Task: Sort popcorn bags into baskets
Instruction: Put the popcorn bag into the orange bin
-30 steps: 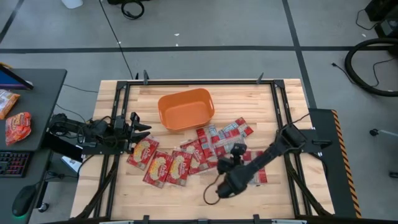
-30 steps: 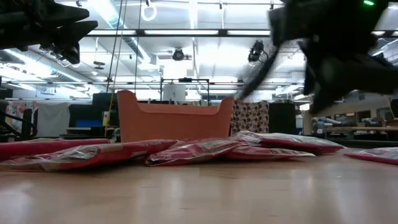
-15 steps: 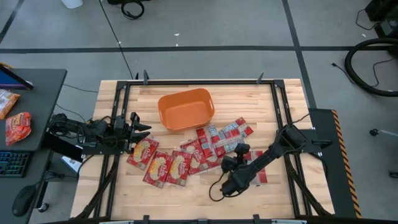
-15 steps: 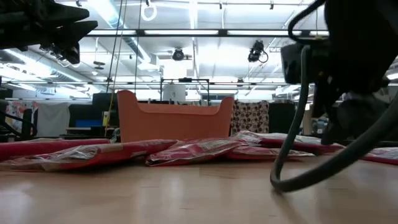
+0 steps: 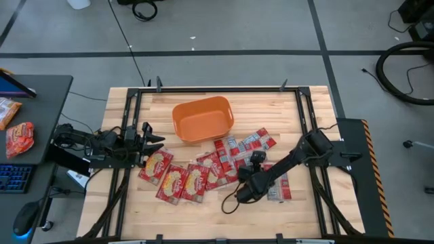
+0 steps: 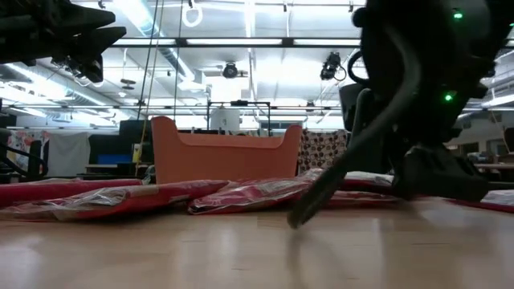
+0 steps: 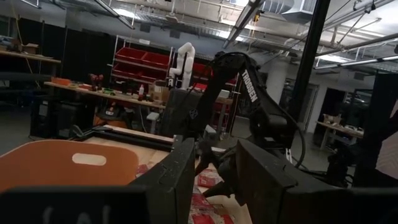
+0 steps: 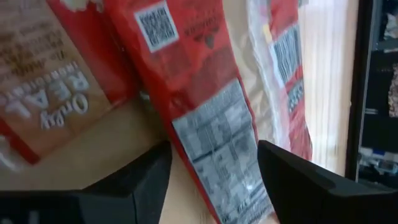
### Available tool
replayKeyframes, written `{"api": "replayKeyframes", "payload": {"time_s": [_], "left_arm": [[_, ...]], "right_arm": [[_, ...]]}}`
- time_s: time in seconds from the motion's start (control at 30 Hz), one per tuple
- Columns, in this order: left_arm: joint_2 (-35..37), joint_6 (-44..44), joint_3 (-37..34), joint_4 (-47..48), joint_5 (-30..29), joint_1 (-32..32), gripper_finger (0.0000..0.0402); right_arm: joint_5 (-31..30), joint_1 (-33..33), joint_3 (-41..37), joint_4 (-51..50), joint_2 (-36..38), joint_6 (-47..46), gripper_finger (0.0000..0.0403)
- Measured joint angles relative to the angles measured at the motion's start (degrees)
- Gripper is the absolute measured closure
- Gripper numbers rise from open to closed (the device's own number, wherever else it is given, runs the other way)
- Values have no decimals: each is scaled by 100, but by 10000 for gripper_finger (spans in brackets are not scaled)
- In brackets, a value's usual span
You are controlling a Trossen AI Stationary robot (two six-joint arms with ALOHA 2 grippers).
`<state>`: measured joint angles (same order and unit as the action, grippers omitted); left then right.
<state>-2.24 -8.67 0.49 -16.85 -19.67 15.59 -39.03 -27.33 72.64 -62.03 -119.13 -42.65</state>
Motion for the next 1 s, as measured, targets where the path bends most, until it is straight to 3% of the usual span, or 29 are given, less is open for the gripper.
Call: {"api": "replayKeyframes", "payload": {"time_s": [0.2,0.7,1.0], "left_arm": [[0,16,0,-2,-2,2,278],[0,27,1,-2,0,2,278],[0,29,1,0,0,1,278]], "right_arm": [[-317,79,0,202,-9,124,206],[-362,63,16,163,-11,89,389],[-537,-28,1229,-1224,-22,44,395]]}}
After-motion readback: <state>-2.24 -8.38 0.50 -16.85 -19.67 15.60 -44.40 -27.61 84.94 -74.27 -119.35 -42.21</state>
